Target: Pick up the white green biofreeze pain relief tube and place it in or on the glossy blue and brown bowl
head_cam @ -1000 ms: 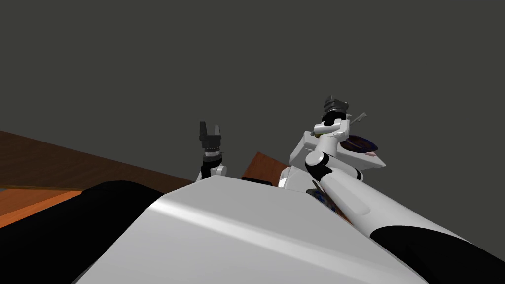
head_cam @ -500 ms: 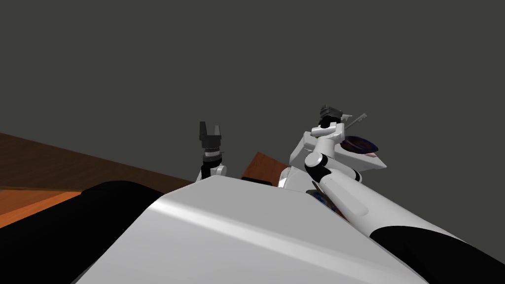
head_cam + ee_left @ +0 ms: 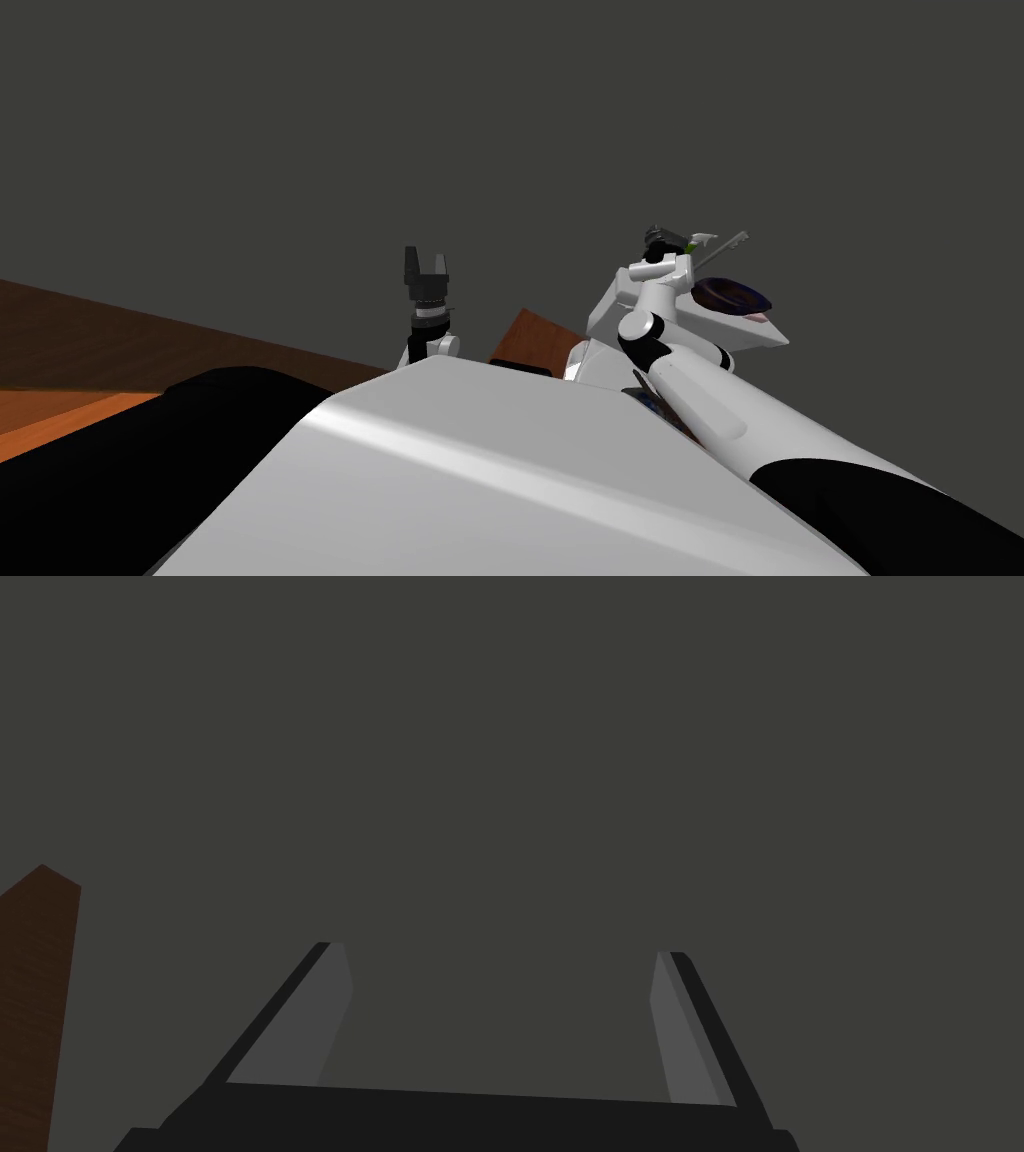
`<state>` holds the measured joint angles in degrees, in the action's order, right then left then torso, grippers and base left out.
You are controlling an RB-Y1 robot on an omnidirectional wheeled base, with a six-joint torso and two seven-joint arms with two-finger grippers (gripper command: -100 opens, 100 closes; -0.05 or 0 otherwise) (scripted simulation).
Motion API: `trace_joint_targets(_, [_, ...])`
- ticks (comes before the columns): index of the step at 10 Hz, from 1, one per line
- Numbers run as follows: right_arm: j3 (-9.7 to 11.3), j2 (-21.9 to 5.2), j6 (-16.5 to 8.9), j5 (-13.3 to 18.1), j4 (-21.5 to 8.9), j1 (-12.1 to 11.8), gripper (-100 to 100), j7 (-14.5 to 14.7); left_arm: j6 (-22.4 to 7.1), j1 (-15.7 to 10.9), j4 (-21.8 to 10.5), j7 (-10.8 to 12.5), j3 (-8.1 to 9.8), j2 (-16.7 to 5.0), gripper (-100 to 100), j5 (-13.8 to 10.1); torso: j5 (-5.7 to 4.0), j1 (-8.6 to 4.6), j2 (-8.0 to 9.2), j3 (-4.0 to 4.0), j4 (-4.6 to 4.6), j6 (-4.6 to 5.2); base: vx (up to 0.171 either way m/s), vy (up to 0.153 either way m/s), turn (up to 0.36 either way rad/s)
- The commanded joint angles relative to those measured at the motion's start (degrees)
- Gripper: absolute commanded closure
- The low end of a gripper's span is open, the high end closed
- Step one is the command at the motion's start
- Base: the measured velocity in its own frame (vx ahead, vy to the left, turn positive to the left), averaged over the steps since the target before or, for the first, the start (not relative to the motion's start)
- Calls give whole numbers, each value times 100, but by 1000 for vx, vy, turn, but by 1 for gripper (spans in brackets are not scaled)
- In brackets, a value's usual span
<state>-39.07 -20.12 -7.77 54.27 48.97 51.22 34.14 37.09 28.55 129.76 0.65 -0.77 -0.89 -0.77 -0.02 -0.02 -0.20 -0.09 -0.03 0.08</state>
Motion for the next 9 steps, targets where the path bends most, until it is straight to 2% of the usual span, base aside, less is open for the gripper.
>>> trace_joint_targets(1, [100,-17,-286,-43,-49,-77,-100,81,0,0,0,0,0,0,0,0,0,0,0,0,0,0,19,-10,25])
trace_joint_targets(2, [100,-17,-315,-43,-49,-77,-100,81,0,0,0,0,0,0,0,0,0,-1,-2,-1,-1,0,20,-13,20])
trace_joint_targets(3, [105,-30,-545,-5,-155,-110,-100,166,0,0,0,0,0,0,0,0,0,0,-3,-1,0,-1,29,-19,36])
trace_joint_targets(5, [112,-46,-780,33,-259,-140,-100,249,0,0,0,0,0,0,0,0,-1,-7,-12,-7,-3,-1,42,-31,38])
trace_joint_targets(7, [129,-81,-1150,106,-456,-193,-100,412,0,0,0,0,0,0,0,0,-1,-7,-11,-6,-2,-1,40,-32,38])
trace_joint_targets(8, [129,-81,-1223,106,-456,-193,-100,412,0,0,0,0,0,0,0,0,-2,-8,-12,-7,-3,-1,32,-21,26])
trace_joint_targets(9, [139,-99,-1431,140,-548,-214,-100,489,0,0,0,0,0,0,0,0,-1,-5,-9,-6,-2,0,33,-13,35])
